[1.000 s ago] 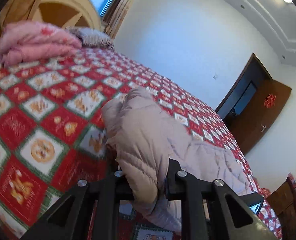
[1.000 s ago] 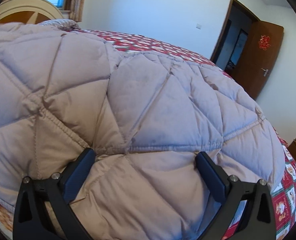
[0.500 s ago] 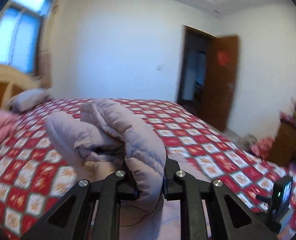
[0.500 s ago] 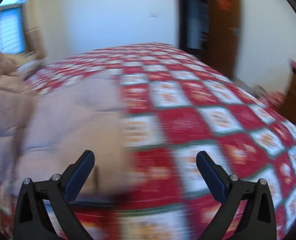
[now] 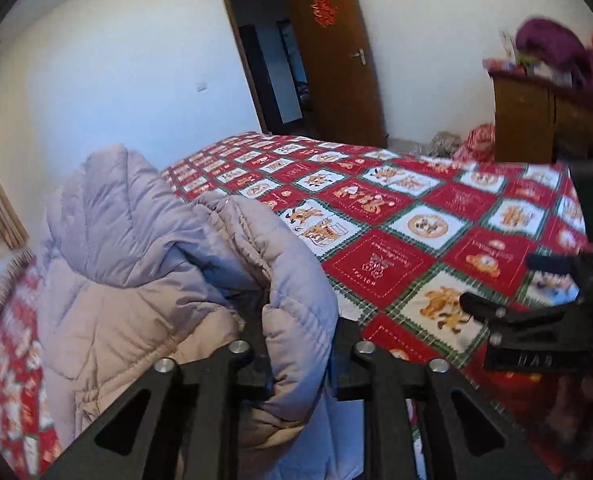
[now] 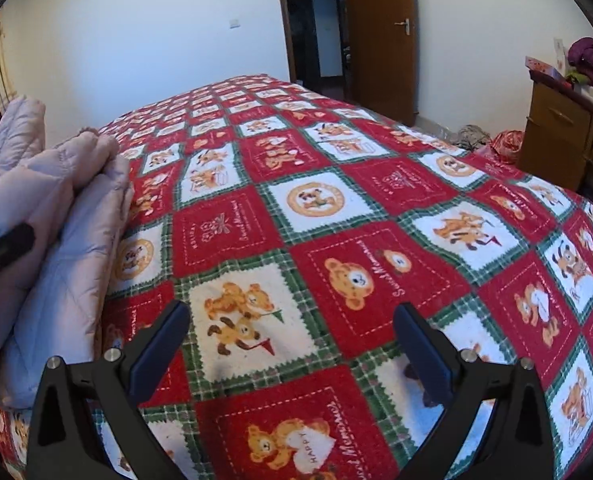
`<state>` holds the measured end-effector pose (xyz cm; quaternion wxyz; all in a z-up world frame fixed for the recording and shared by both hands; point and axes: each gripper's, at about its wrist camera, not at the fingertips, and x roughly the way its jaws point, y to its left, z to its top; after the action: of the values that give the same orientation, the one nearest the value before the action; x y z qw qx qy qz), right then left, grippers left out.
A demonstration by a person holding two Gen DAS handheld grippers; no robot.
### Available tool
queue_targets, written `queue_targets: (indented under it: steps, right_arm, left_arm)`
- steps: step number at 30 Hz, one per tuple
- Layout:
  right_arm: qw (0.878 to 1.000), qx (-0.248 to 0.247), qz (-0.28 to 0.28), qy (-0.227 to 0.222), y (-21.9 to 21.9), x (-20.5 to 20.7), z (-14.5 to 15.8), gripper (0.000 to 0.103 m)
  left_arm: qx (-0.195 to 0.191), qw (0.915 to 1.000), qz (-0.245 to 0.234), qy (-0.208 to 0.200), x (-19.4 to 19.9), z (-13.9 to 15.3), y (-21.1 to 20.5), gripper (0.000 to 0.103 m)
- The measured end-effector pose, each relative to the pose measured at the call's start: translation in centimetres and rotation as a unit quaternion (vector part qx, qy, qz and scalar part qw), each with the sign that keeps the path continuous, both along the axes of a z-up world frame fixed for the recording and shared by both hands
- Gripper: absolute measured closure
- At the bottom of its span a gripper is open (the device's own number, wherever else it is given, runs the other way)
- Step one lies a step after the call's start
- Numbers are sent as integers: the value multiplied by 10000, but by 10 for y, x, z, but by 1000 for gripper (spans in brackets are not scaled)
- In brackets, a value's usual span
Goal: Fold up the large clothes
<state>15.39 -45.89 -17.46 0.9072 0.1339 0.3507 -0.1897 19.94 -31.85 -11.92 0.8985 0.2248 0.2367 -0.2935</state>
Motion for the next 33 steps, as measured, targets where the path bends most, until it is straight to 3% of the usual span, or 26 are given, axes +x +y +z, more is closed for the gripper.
queue_targets:
  steps: [3,5,7,10,13,15,17,19,21,25,28,31,33]
  right_arm:
    - [9997,194,-150,-63,-11,-3,-2,0]
    - [9992,313,-251,-80,-17,-4,-3,0]
    - [9985,412,-350,-69,-22,-5,-5,0]
    - [9987,324,-402,-20,-20,-5,-4,0]
    - [9995,68,-308,24,-11,-3,4,0]
    - [9997,112,-226,-52,-5,-1,15,4]
    - [9997,-46,-74,-213,9,8,39,12]
    - [9991,-121,210,-344,26,23,61,17]
    - [9975,-250,494,-437,48,44,81,19]
    - [9903,-632,984,-754,103,82,125,19]
    - [9819,-900,1388,-919,150,114,152,19]
    - [9792,-759,1693,-820,183,156,157,23]
    - [9801,-731,1732,-645,192,180,148,35]
  left_arm:
    - [185,9992,-27,-367,-15,13,-5,69]
    - [56,9978,-153,-648,-34,33,1,55]
    - [-108,9963,-237,-824,-45,49,7,24]
    - [-324,9943,-17,-1017,-45,68,34,19]
    - [-360,9920,703,-986,-15,69,71,19]
    - [-464,9859,1357,-858,17,67,108,19]
    - [-523,9723,2200,-588,56,63,152,19]
    - [-643,9584,2743,-466,81,59,185,19]
    - [-725,9372,3396,-319,110,52,216,19]
    - [-1148,9123,3930,122,152,33,248,19]
    - [-1215,9113,3924,264,173,23,247,19]
    - [-1115,9217,3704,293,185,16,222,19]
    - [-1027,9319,3475,167,186,16,204,19]
